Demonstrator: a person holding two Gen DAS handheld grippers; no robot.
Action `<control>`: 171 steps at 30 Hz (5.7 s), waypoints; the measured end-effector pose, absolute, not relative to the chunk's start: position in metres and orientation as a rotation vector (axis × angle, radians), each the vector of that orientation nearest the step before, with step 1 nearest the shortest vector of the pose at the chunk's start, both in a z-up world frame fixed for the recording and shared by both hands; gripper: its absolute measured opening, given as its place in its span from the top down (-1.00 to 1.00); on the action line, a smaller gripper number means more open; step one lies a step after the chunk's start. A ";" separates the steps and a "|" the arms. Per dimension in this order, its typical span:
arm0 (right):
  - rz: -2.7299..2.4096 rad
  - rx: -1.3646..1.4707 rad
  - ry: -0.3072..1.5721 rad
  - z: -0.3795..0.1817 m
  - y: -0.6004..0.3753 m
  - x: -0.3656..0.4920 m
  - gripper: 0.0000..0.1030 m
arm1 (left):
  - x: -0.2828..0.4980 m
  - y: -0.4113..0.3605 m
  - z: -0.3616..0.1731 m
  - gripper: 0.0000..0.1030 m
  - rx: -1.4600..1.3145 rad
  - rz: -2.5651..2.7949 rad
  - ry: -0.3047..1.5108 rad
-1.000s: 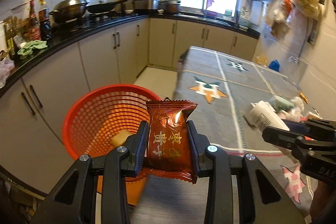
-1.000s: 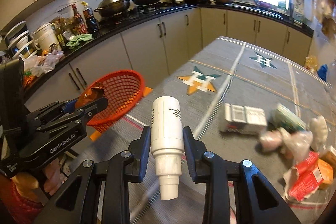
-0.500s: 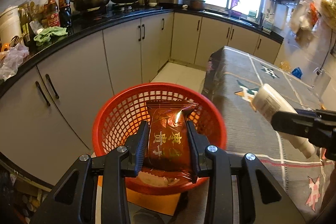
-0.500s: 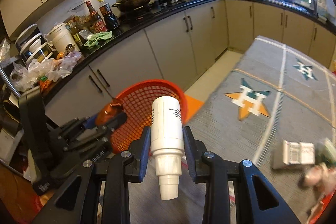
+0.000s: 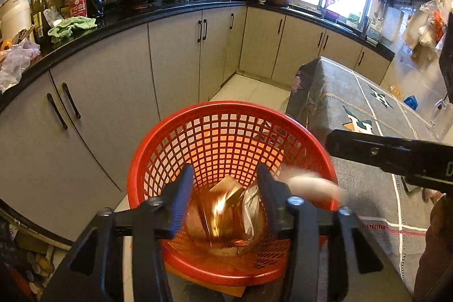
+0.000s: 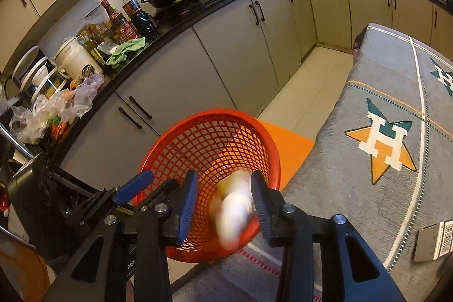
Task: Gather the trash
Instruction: 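Open both tools to drop the wrapper and tube into the basket, then grasp the red carton with the left tool while the right grasps the clear plastic cup, then lift the red carton and plastic cup toward the orange basket, then carry the red carton and plastic cup over the orange basket with both tools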
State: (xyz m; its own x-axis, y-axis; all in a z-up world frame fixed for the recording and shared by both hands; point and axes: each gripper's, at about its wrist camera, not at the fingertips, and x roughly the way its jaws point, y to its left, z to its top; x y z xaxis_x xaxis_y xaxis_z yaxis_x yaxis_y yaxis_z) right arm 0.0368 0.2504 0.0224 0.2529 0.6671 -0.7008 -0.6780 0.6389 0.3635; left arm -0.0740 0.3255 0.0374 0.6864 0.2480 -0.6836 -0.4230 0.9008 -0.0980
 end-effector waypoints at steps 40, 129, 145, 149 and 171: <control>0.003 0.054 0.648 0.039 -0.194 -0.100 -0.07 | -0.061 0.035 0.065 -0.16 -0.004 -0.207 0.766; 0.384 0.076 0.686 0.021 -0.103 -0.079 0.90 | -0.080 0.073 0.054 0.72 -0.111 -0.177 0.744; 0.419 -0.030 0.699 0.019 -0.056 -0.072 0.90 | -0.092 0.097 0.057 0.71 -0.117 -0.128 0.711; 0.423 -0.064 0.701 0.018 -0.043 -0.072 0.90 | -0.095 0.102 0.058 0.71 -0.113 -0.108 0.700; 0.481 -0.211 0.673 0.023 0.019 -0.072 0.90 | -0.111 0.148 0.064 0.71 -0.157 -0.020 0.654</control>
